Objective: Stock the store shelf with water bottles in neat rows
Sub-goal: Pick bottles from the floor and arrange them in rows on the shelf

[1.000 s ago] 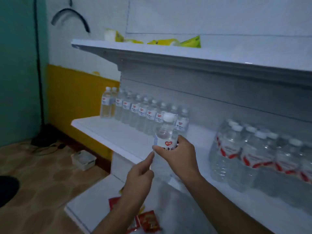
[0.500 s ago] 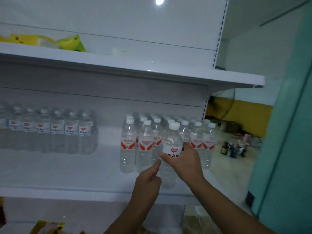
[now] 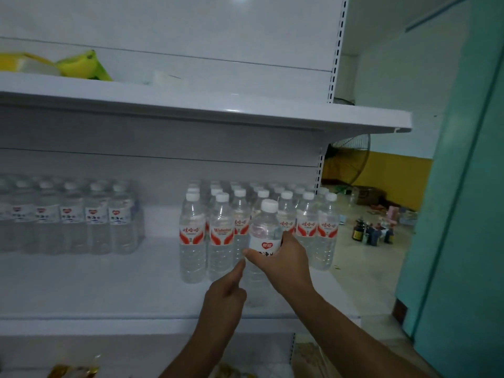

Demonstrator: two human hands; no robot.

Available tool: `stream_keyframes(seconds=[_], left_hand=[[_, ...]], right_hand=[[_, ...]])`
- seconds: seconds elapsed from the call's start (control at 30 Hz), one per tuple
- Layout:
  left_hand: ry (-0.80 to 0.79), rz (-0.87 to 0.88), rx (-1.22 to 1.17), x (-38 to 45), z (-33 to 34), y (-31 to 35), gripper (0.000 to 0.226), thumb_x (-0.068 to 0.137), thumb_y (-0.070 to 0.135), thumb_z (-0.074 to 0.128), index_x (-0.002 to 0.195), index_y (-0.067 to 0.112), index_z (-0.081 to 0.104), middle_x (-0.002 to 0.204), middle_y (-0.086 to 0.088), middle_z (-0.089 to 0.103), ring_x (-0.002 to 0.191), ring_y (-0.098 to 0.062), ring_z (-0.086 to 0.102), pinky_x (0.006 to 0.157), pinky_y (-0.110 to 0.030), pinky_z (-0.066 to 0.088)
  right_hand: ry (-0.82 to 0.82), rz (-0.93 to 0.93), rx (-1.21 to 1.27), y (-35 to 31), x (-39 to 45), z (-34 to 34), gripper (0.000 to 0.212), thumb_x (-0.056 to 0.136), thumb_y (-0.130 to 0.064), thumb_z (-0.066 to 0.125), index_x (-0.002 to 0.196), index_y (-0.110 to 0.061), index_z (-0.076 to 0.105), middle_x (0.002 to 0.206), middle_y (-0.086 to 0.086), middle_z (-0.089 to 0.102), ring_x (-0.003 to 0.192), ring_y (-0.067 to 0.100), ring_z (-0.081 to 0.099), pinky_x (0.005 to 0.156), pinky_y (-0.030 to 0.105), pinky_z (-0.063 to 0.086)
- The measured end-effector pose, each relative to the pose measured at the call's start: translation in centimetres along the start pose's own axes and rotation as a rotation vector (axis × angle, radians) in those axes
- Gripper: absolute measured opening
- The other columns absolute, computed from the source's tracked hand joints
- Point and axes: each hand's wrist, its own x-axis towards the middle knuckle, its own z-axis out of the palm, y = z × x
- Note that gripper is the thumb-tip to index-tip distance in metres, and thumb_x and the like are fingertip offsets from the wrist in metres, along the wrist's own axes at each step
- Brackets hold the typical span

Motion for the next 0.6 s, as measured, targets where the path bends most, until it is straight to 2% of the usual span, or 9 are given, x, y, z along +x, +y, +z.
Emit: stream_keyframes(seconds=[0.1, 0.23, 0.37, 0.47, 0.6], left_hand=[[0.061, -0.026, -0.020, -0.3, -2.9, -0.4, 0.061, 0.088, -0.007, 0.040, 0.139, 0.026, 0.047, 0.143, 0.004, 0.047, 0.115, -0.006, 0.050, 0.085, -0.017, 0.039], [0.158, -0.057, 0.029, -1.3, -7.7, -1.0, 0.062, 0.086, -0.007, 0.040, 0.139, 0.025, 0.047, 0.138, 0.006, 0.052, 0.114, -0.004, 0.053, 0.087, -0.017, 0.040], [0.262, -0.079, 0.069, -3.0, -13.4, -1.5, 0.066, 0.082, -0.009, 0.040, 0.134, 0.030, 0.053, 0.124, 0.018, 0.061, 0.105, 0.009, 0.056, 0.084, -0.014, 0.044], [0.384, -0.118, 0.052, -4.3, -18.1, -1.9, 0.066, 0.081, -0.009, 0.041, 0.129, 0.033, 0.058, 0.110, 0.025, 0.067, 0.105, 0.005, 0.059, 0.092, -0.024, 0.049], [0.502, -0.165, 0.072, -5.8, -25.2, -2.3, 0.065, 0.081, -0.003, 0.041, 0.134, 0.032, 0.052, 0.123, 0.016, 0.062, 0.111, 0.000, 0.057, 0.095, -0.025, 0.046]], right_hand=[[-0.040, -0.034, 0.066, -1.0, 0.2, 3.0, 0.049, 0.064, -0.045, 0.087, 0.102, -0.032, 0.060, 0.090, -0.014, 0.068, 0.081, -0.001, 0.066, 0.068, 0.021, 0.055], [-0.113, -0.044, 0.145, -3.2, -0.1, 8.0, 0.052, 0.059, -0.053, 0.085, 0.100, -0.031, 0.061, 0.090, -0.012, 0.070, 0.082, 0.003, 0.067, 0.072, 0.031, 0.058], [-0.215, -0.068, 0.197, -6.7, -1.1, 13.9, 0.061, 0.056, -0.057, 0.085, 0.101, -0.026, 0.059, 0.091, -0.011, 0.068, 0.082, 0.004, 0.066, 0.072, 0.030, 0.057], [-0.322, -0.090, 0.171, -10.6, -1.9, 18.5, 0.066, 0.053, -0.062, 0.085, 0.097, -0.025, 0.053, 0.093, -0.008, 0.064, 0.084, 0.010, 0.064, 0.072, 0.032, 0.055], [-0.439, -0.148, 0.219, -16.0, -3.2, 25.1, 0.078, 0.047, -0.068, 0.079, 0.108, -0.028, 0.052, 0.104, -0.009, 0.062, 0.094, 0.012, 0.064, 0.078, 0.033, 0.055]])
